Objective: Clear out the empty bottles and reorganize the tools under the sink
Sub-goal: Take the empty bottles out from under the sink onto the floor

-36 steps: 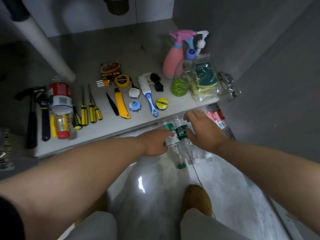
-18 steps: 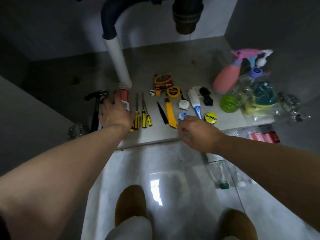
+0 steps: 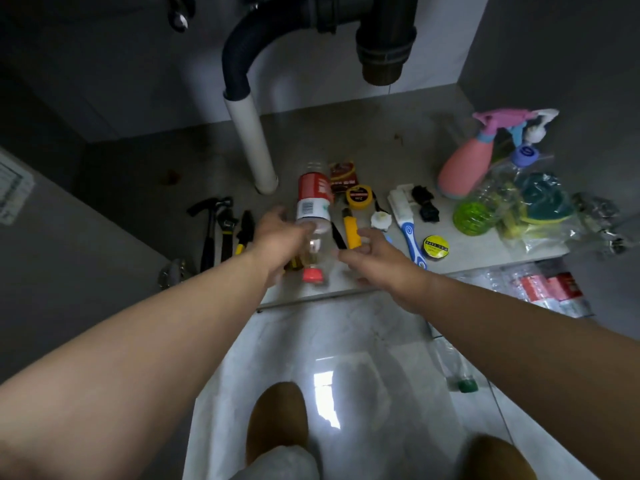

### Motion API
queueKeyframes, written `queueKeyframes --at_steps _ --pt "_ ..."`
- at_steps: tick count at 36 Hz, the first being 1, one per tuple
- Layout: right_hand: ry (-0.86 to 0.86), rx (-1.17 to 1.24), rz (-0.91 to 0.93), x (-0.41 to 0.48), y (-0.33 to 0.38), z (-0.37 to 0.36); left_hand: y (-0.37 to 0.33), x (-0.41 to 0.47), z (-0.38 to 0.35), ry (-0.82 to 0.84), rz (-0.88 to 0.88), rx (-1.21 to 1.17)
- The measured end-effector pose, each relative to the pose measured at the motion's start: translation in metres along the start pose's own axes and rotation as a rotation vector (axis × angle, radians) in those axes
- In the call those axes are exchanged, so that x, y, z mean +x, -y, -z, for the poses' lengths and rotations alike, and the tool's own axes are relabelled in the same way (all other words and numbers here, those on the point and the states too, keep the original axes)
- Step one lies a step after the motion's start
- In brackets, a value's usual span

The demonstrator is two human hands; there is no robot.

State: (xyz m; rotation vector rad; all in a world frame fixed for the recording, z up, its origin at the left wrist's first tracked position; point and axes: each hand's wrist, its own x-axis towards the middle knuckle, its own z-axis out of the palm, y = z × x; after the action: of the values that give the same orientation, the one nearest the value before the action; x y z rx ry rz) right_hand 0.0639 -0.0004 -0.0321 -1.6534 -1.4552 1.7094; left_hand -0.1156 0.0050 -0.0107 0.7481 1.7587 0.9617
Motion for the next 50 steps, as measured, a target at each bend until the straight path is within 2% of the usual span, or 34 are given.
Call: queueKeyframes --at_steps 4,8,10,12,14,17,19,23,30,34,38,43,47,50 --pt "-0.087 0.244 0.067 -0.002 0.008 0.013 -0.012 -0.016 -0.031 0.295 0.08 -0.161" --pt "-0.187 0.38 0.045 0.0 0.004 0.037 -0.02 -0.007 -0.053 0.385 0.124 -0.219" --pt "-0.236 0.419 0.045 0.003 -0.001 0.049 -0.021 0.005 -0.061 0.321 0.006 -0.054" --pt "-0.281 0.426 0.057 0.006 -0.007 0.061 -0.022 0.021 -0.068 0.226 -0.207 0.253" --pt "-0.3 0.43 0.059 0.01 -0.014 0.072 -0.025 0.041 -0.071 0.17 -0.346 0.536" --pt "-0.311 0.41 0.032 0.018 -0.024 0.085 -0.026 0.072 -0.073 0.098 -0.412 0.904" --pt "-0.323 0.416 0.03 0.023 -0.027 0.089 -0.024 0.088 -0.075 0.083 -0.421 1.009" --pt "-0.281 0.463 0.053 0.028 -0.032 0.09 -0.023 0.107 -0.079 0.086 -0.433 0.943" --pt "-0.201 0.542 0.058 0.028 -0.033 0.084 -0.021 0.137 -0.088 0.141 -0.401 0.992" --pt "-0.194 0.594 0.041 0.032 -0.035 0.085 -0.021 0.149 -0.093 0.17 -0.469 1.006" --pt "-0.187 0.613 0.03 0.036 -0.039 0.086 -0.019 0.154 -0.095 0.083 -0.529 0.923" --pt "-0.191 0.61 0.031 0.037 -0.04 0.085 -0.014 0.163 -0.095 -0.161 -0.49 0.829" --pt "-0.188 0.61 0.047 0.035 -0.04 0.085 -0.018 0.165 -0.091 -0.197 -0.458 0.767" --pt "-0.189 0.602 0.053 0.033 -0.039 0.084 -0.022 0.166 -0.092 -0.241 -0.418 0.634"
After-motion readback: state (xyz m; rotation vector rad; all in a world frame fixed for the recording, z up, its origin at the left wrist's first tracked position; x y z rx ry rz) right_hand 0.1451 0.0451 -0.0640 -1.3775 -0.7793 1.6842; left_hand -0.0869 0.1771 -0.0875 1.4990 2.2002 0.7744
